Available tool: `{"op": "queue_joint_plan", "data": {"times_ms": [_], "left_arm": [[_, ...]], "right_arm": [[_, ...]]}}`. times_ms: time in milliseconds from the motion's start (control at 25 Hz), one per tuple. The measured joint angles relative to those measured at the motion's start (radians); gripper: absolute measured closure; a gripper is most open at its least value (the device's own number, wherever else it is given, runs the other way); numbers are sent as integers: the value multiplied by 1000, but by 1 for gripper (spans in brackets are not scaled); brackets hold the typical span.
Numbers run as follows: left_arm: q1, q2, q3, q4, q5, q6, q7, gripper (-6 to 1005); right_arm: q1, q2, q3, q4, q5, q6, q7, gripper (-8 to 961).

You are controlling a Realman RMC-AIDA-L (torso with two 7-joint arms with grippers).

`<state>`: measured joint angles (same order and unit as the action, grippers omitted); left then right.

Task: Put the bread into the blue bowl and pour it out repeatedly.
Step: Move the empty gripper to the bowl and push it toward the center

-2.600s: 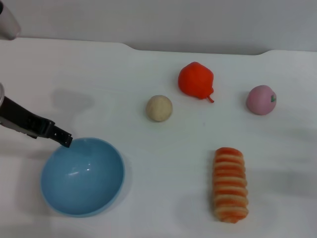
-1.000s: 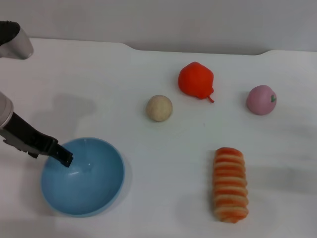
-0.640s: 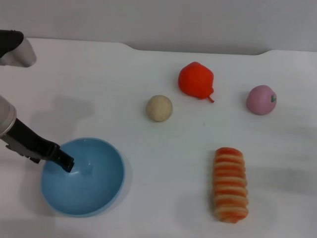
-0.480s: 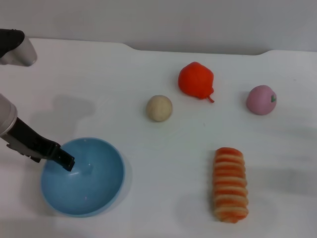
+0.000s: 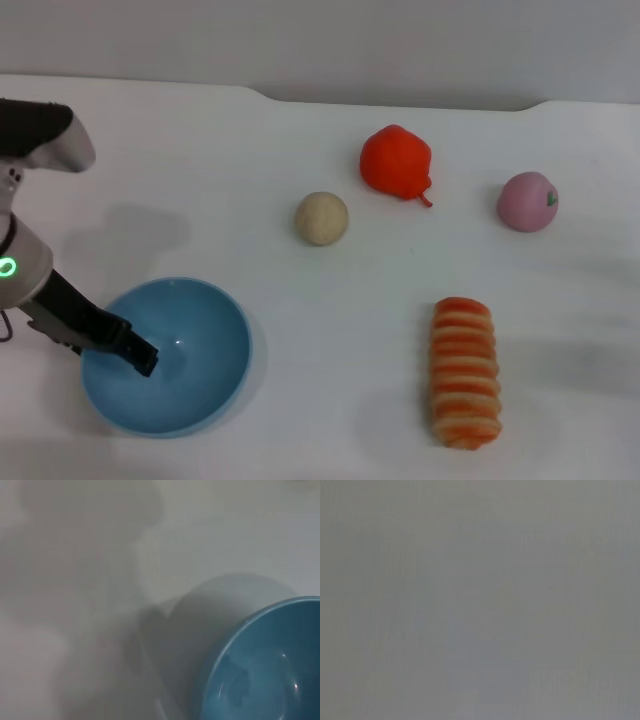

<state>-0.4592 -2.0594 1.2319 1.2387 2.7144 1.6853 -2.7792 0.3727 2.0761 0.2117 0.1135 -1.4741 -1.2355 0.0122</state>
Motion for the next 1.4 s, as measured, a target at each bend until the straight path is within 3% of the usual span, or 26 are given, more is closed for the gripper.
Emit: {"op": "queue_joint_plan", "data": {"times_ms": [360,800,920,1120,1400], "left_arm": [[-2,-2,50,-35,-22,-48,-4,140],[-7,-1,69,-38,-34,-64,-3,248],[-11,-1,67,-39,-36,-61,-8,522],[-15,-1,60,-39,-37,-54,-13,735],[-19,-1,45,-36,-56,-55,-33,872]], "right_arm": [[-1,-1,0,-2,0,1,0,445],[-6,-1,0,-2,0,1,0,446],[-8,-1,0,-3,0,-1,0,446],[-13,-1,0,-3,0,-7,0,446],[-17,-1,-1,-3,0,-9,1,446]]}}
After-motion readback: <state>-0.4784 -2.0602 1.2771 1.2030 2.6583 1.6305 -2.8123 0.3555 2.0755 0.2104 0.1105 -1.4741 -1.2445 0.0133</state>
